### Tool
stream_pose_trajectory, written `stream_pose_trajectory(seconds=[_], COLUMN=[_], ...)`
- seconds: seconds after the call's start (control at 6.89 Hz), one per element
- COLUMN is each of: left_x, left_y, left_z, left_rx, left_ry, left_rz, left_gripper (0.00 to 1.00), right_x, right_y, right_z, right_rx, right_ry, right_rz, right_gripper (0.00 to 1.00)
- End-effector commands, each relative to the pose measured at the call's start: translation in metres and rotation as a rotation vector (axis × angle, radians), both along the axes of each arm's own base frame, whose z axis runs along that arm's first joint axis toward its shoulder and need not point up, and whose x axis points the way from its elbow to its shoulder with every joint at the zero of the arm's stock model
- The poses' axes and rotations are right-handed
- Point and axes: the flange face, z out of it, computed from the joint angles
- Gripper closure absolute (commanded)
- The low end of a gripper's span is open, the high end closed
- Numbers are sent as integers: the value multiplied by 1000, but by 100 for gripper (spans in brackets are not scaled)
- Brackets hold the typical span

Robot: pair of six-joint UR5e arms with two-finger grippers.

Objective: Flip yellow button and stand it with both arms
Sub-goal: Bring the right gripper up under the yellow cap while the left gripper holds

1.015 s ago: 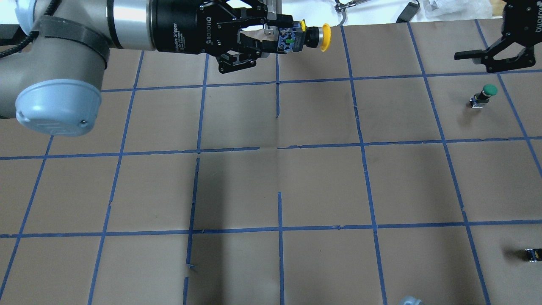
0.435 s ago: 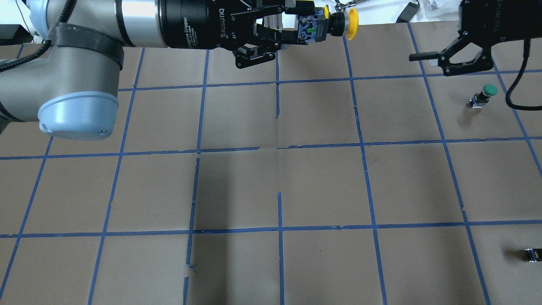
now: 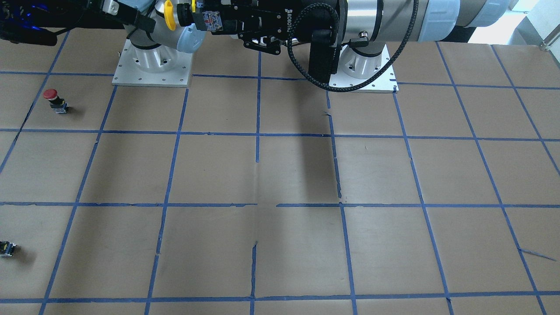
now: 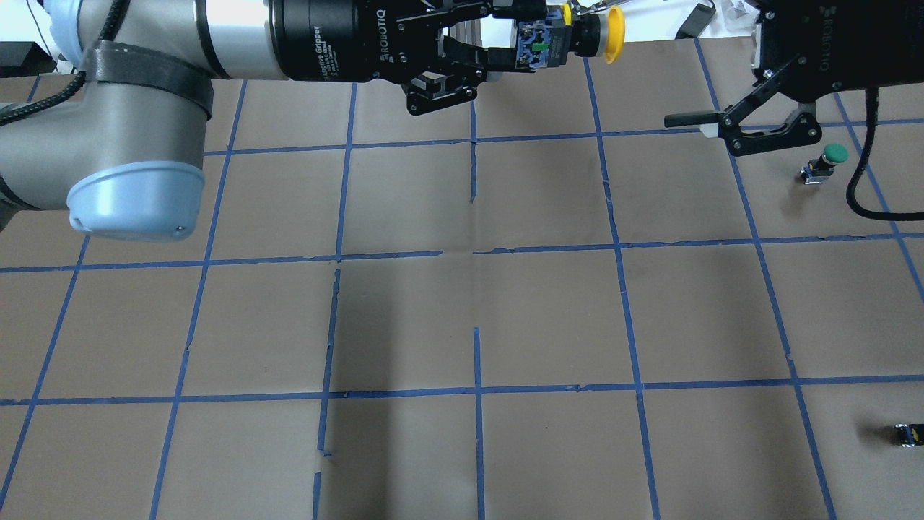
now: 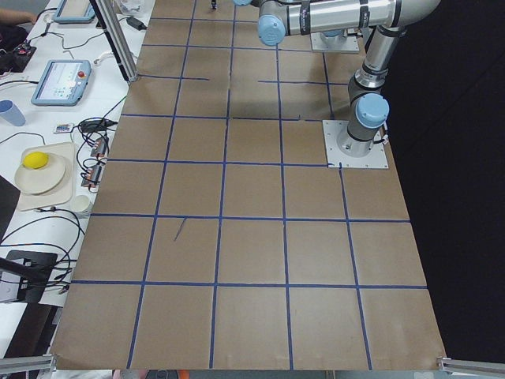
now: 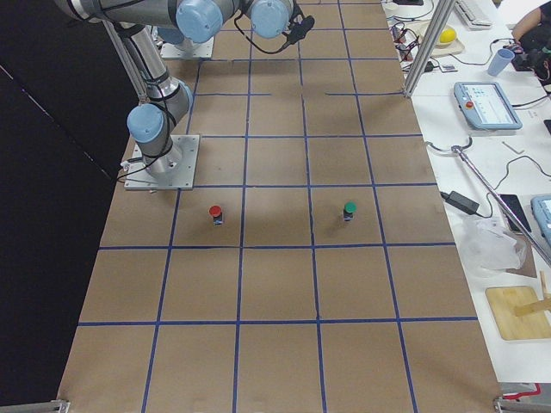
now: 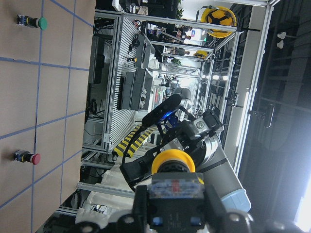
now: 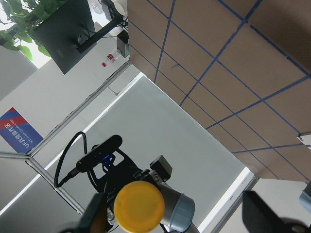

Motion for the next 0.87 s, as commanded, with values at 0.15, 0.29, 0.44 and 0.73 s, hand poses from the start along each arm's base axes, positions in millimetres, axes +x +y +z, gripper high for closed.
stream_pose_trajectory(seconds=[0.15,0.29,0.44,0.73], left_x=[0,0,0,0], left_y=[3,3,0,2], left_z=[4,4,0,5], left_rx=[26,26,31,20], left_ry=[1,1,1,1], left_rz=[2,2,2,2], left_gripper=[77,77,77,77], right_x=[32,33,30,29], right_y=[20,19,14,9], right_z=[17,21,23,24], right_rx=[-29,-55,-103,-170], right_ry=[-26,-26,-17,7], right_rz=[36,36,33,36], right_gripper=[3,3,3,3])
